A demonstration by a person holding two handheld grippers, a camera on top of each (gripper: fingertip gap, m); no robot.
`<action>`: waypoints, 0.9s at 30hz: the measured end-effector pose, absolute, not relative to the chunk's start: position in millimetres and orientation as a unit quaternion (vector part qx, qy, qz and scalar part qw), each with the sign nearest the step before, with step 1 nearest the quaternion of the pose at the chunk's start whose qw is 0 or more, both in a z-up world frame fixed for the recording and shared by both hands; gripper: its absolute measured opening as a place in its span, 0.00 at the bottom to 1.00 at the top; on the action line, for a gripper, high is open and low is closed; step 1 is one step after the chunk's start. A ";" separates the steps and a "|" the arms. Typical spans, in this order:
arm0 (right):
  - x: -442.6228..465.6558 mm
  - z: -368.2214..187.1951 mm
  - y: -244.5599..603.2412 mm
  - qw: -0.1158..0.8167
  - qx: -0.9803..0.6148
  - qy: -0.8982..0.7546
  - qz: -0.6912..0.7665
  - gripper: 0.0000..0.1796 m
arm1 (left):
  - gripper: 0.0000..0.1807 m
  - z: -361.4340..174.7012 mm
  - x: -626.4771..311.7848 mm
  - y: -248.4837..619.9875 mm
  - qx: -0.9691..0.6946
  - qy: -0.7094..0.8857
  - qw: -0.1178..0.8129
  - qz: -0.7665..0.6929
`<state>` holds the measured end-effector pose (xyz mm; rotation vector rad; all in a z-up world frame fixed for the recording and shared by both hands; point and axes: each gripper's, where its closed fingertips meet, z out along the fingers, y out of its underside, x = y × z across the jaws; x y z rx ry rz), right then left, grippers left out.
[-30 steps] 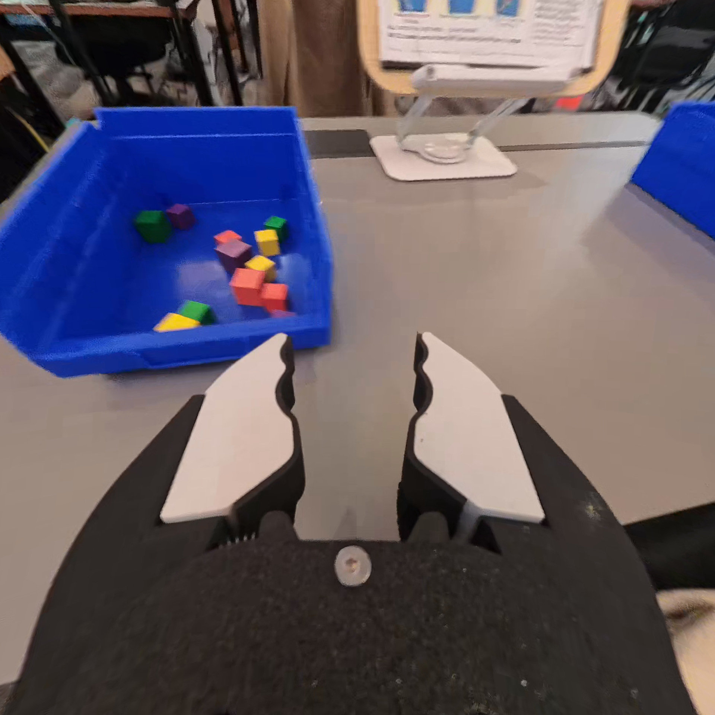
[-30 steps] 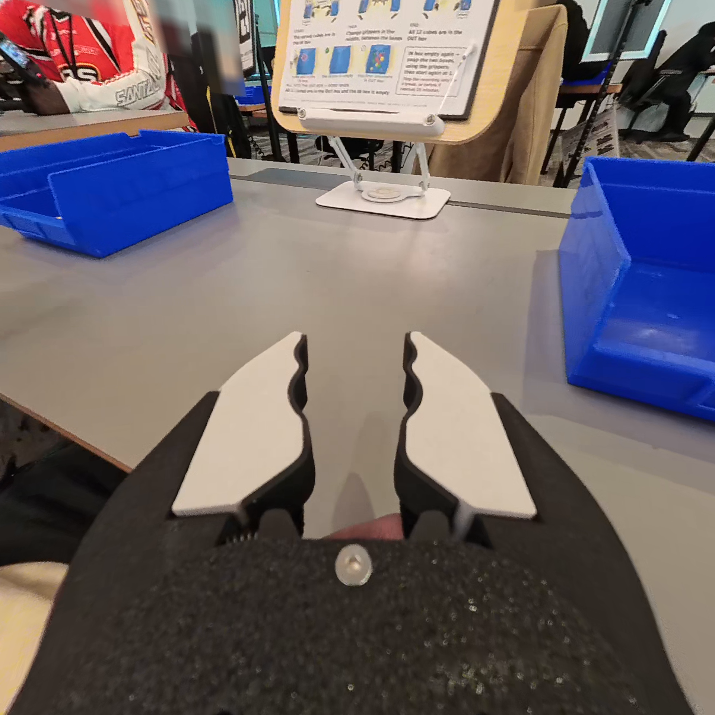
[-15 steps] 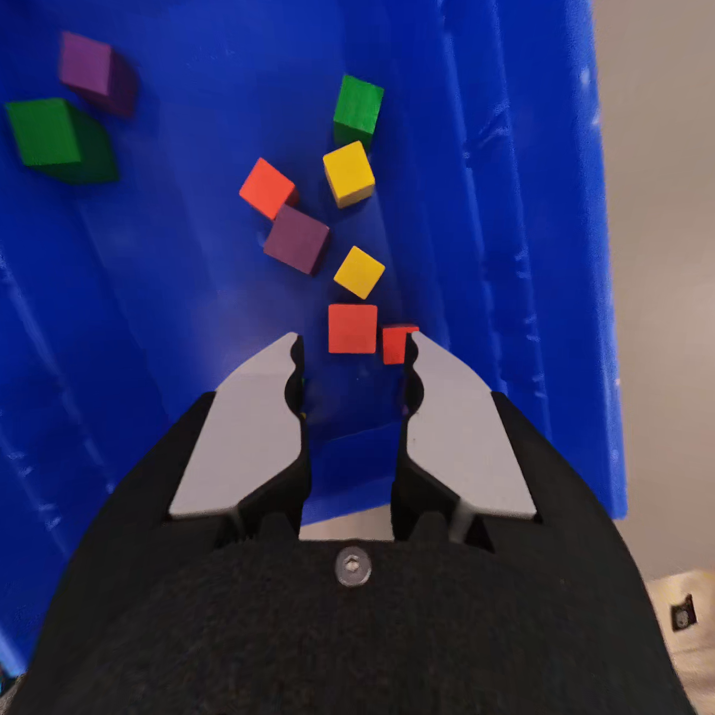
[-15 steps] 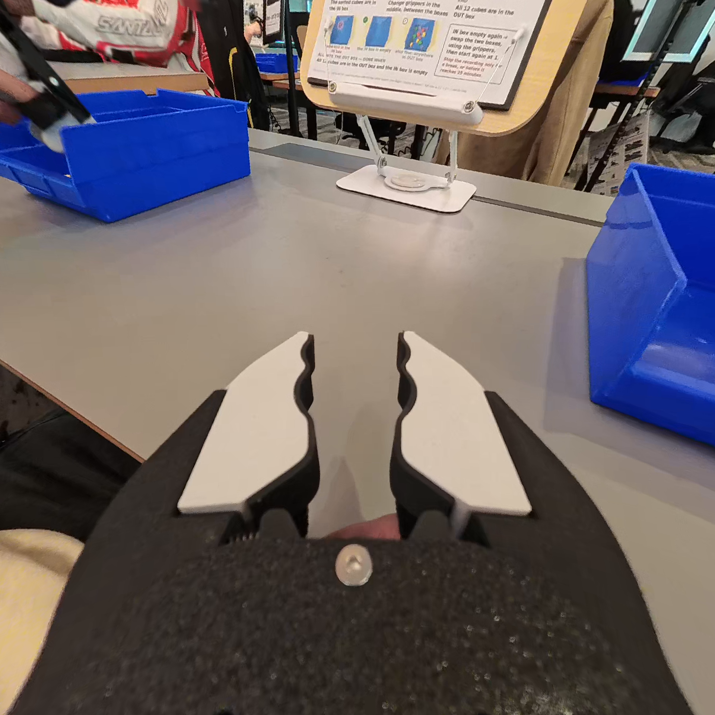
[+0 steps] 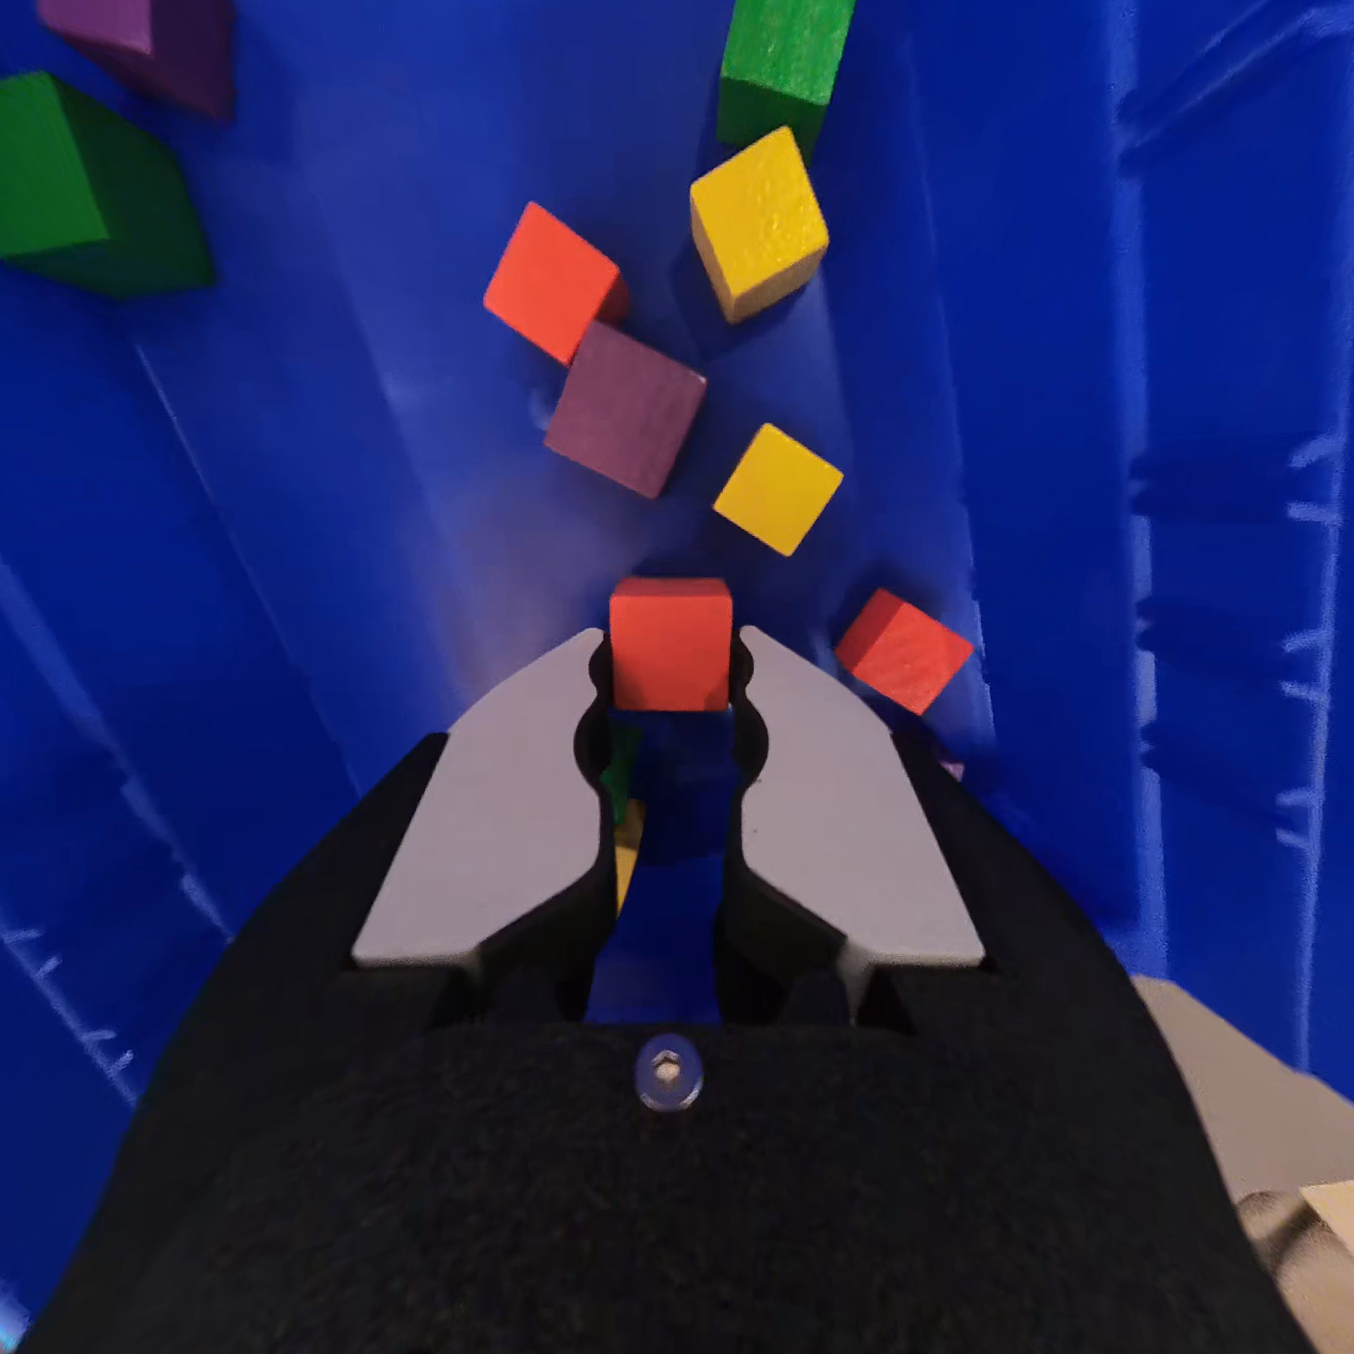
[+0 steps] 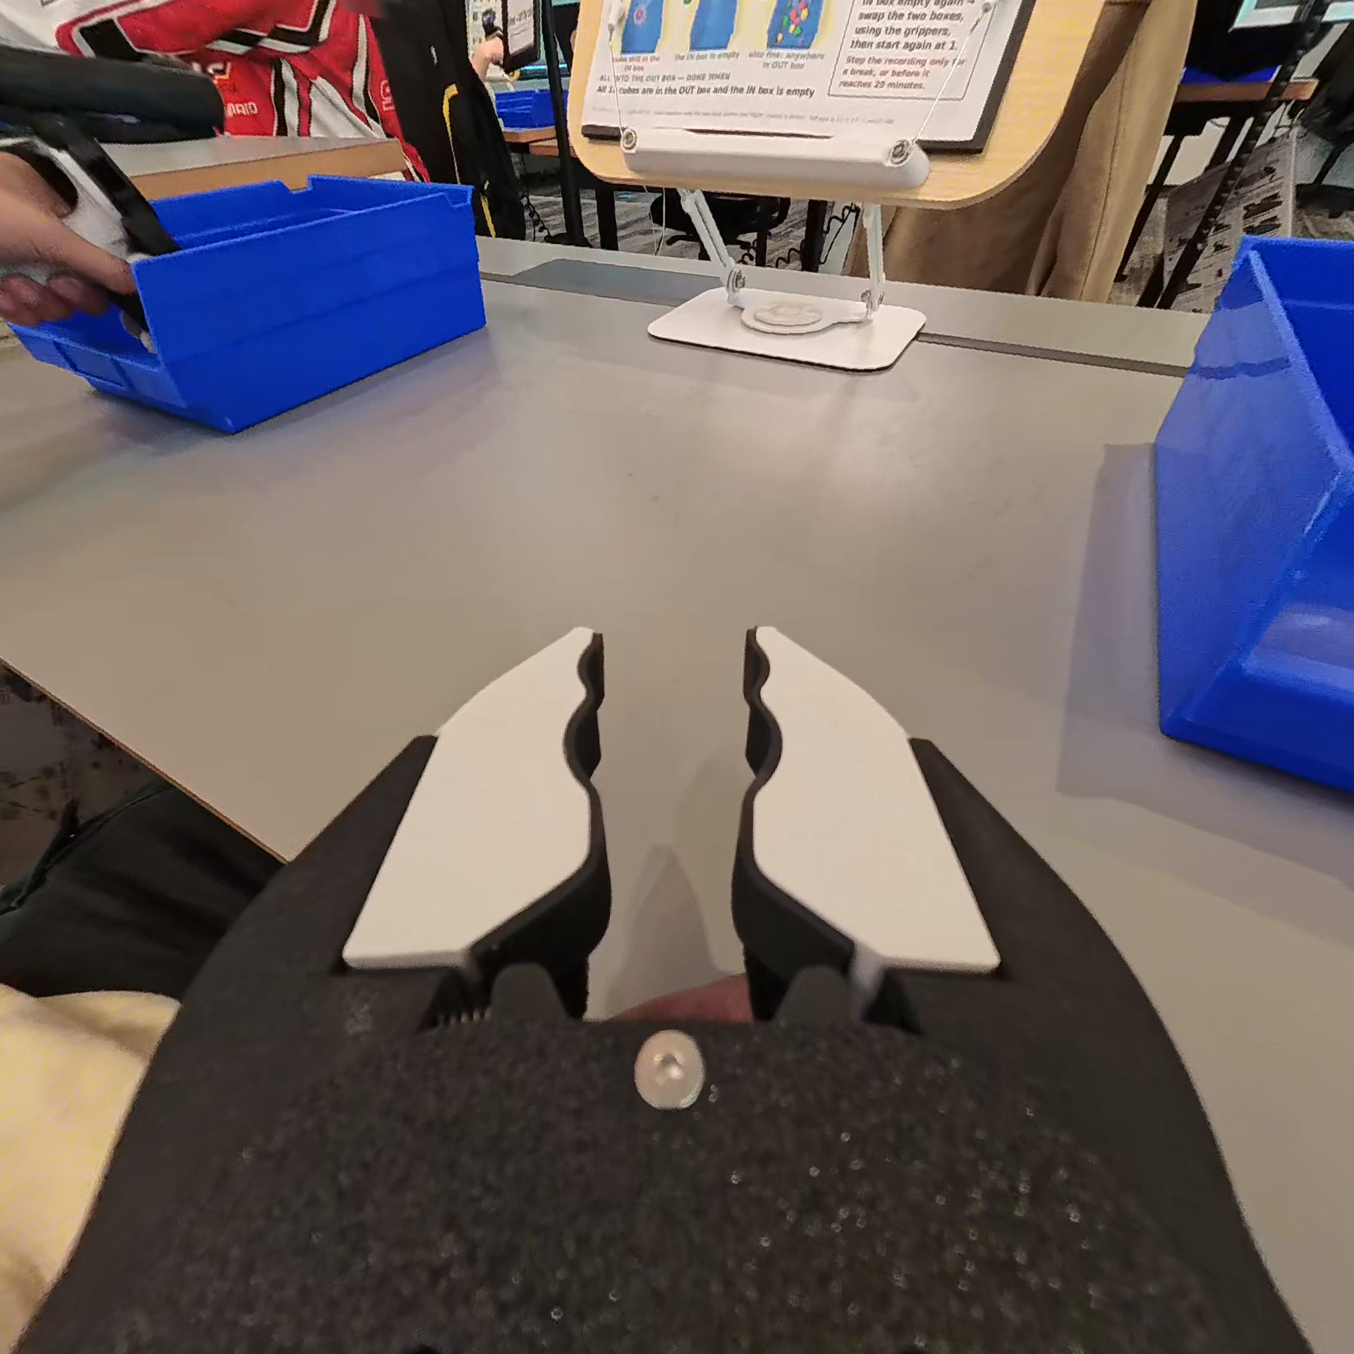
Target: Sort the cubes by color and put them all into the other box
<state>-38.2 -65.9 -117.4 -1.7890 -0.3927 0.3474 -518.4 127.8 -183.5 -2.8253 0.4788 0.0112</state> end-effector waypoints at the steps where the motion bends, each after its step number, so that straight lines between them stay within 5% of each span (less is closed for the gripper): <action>1: -38.4 -118.1 -65.9 0.595 -0.771 -0.170 0.149 0.20 | 0.16 -178.6 -518.1 126.8 -0.975 0.167 0.145 -0.001; 13: -18.2 -107.6 -62.7 0.614 -0.763 -0.148 0.137 0.17 | 0.16 -36.3 -462.7 68.5 -0.788 0.176 0.578 -0.122; 23: -28.9 -111.8 -57.8 0.607 -0.765 -0.149 0.158 0.18 | 0.16 -52.2 -442.2 42.1 -0.761 0.165 0.591 -0.212; 27: -68.2 -82.0 -45.4 0.543 -0.750 -0.141 0.351 0.20 | 0.16 -11.0 -364.9 24.9 -0.660 0.282 0.582 -0.383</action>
